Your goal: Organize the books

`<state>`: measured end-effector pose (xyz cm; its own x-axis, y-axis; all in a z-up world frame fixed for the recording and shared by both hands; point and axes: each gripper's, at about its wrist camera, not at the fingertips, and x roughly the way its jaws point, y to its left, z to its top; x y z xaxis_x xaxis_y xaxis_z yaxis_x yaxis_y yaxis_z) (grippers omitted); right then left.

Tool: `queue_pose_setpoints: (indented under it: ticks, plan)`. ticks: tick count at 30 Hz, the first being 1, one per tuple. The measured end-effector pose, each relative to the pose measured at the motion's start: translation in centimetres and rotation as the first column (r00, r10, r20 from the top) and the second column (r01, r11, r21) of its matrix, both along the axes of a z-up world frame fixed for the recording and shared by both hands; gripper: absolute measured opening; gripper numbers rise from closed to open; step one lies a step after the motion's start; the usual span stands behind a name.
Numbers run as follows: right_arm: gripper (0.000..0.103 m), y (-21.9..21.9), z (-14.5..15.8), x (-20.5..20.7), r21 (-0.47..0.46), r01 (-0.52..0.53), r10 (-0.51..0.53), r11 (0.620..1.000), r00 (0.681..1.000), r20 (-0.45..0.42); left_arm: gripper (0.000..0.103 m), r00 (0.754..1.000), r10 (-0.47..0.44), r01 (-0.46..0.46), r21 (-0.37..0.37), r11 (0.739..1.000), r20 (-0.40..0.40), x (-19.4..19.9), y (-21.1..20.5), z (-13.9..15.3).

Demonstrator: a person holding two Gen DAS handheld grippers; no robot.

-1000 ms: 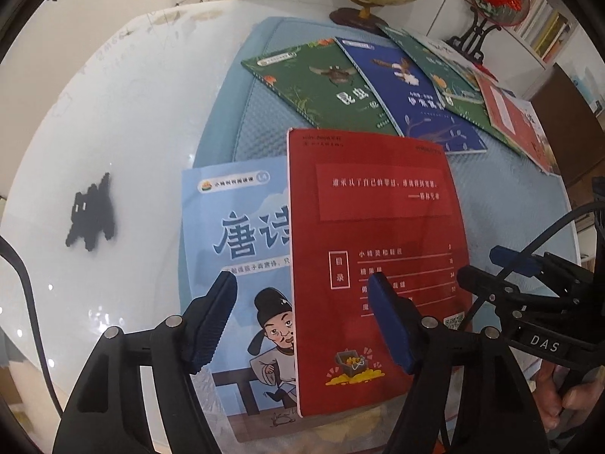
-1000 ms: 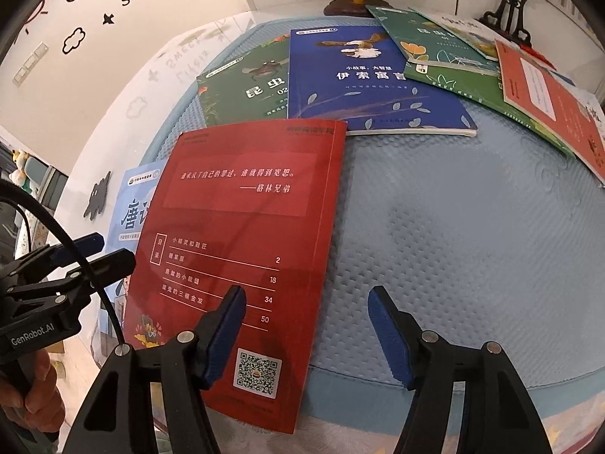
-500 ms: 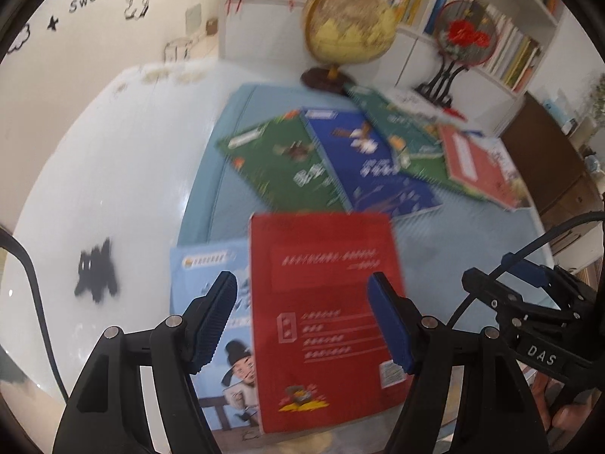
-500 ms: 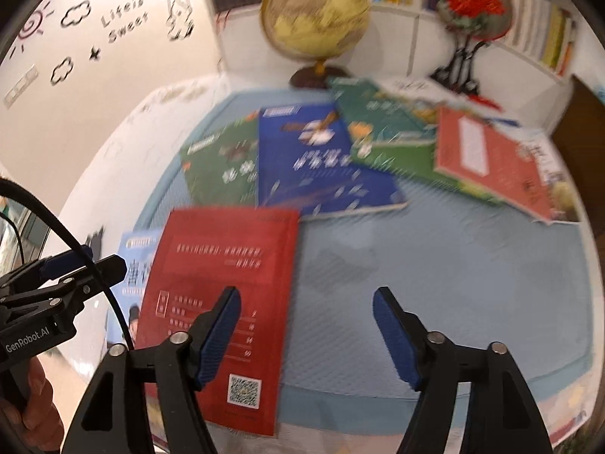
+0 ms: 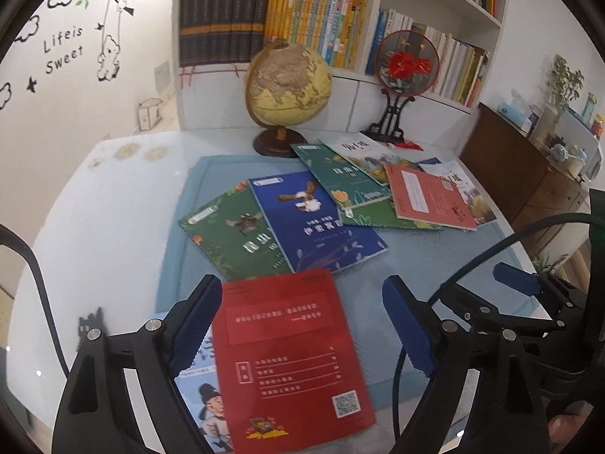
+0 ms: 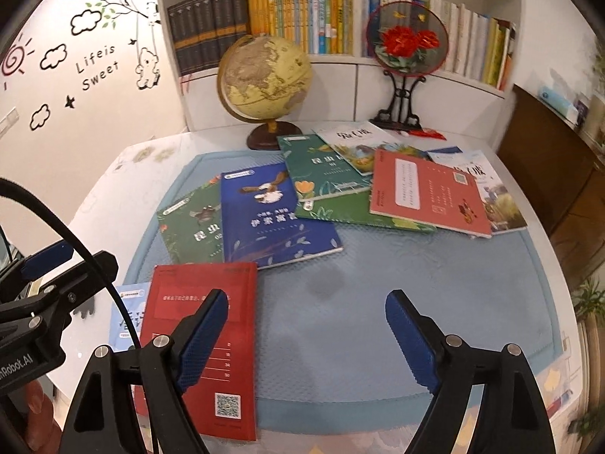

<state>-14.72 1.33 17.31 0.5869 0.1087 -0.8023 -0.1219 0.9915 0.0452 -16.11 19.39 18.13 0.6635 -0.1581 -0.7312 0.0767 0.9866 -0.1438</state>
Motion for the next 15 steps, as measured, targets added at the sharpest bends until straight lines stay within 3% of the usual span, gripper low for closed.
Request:
queue_pose_setpoints:
  ticks: [15]
  plan:
    - [0.084, 0.9, -1.6, 0.4, 0.001, -0.015, 0.015, 1.0, 0.999, -0.041, 0.086, 0.999, 0.019, -0.019, -0.002, 1.0, -0.046, 0.2, 0.9, -1.7]
